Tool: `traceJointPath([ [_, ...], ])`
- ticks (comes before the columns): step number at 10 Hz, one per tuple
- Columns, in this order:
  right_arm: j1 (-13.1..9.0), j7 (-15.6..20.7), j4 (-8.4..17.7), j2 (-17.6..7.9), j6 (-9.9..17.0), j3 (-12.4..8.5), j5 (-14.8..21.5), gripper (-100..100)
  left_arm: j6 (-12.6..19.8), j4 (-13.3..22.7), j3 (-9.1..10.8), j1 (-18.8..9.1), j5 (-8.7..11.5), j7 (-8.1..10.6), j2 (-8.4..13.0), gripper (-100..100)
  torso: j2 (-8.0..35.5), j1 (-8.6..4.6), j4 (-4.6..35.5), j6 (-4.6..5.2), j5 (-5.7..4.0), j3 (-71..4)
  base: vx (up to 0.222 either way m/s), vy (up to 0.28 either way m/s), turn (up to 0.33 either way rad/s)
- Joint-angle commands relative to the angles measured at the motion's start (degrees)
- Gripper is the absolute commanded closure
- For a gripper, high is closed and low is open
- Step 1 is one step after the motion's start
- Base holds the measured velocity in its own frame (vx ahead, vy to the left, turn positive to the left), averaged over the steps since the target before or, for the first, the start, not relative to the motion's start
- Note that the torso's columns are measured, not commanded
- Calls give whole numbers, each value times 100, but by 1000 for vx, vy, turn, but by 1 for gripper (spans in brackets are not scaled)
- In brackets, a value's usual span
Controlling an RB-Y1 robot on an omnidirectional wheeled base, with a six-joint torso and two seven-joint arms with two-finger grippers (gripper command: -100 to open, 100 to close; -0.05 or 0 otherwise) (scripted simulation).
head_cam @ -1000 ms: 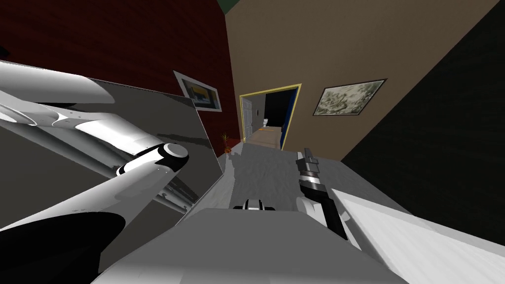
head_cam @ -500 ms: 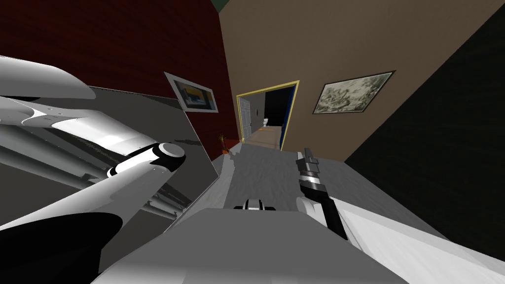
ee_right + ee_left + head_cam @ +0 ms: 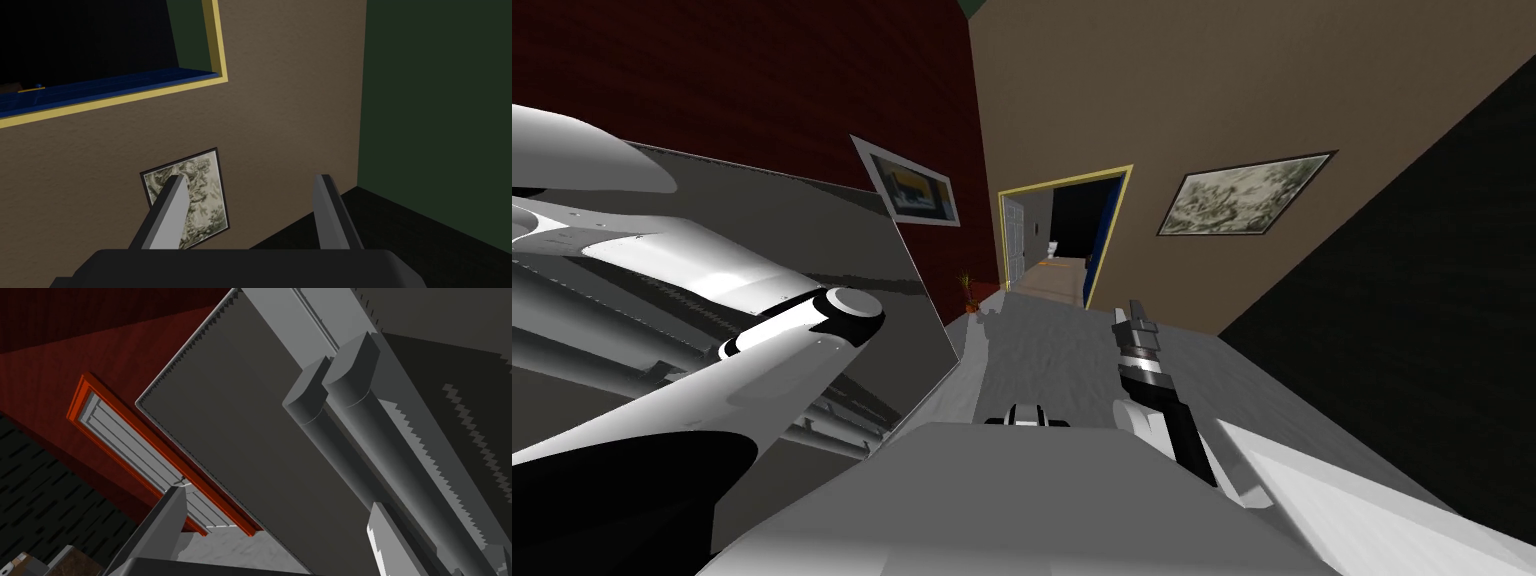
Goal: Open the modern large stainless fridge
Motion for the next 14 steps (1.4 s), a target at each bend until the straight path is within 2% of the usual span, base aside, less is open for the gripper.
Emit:
traceJointPath([
  [1,0,0,0,0,0,0,0,0,55,-1,46,-44,-72,34,75,-100,2,4,1,-1,2,2,100,159,7],
  [7,0,0,0,0,0,0,0,0,173,-16,138,-142,-204,71,237,-100,12,10,3,-1,4,7,107,160,6],
  [9,-1,0,0,1,0,1,0,0,159,38,156,-141,-167,65,248,-100,19,-17,6,0,-2,12,22,112,16],
  [10,-2,0,0,0,0,1,0,0,160,14,144,-135,-180,70,231,-100,22,12,8,-2,1,14,2,94,-1],
  [11,-2,0,1,1,0,1,0,0,161,16,145,-136,-179,69,233,100,13,-2,5,-1,4,10,0,9,-12],
  [12,-2,0,0,2,0,2,0,0,234,-194,155,-48,-452,30,312,100,7,-6,5,-6,-4,2,129,-114,-21],
  [14,2,0,-1,4,0,3,0,0,295,-406,163,38,-723,-6,400,100,-20,-83,-1,-17,-7,12,225,-182,61],
])
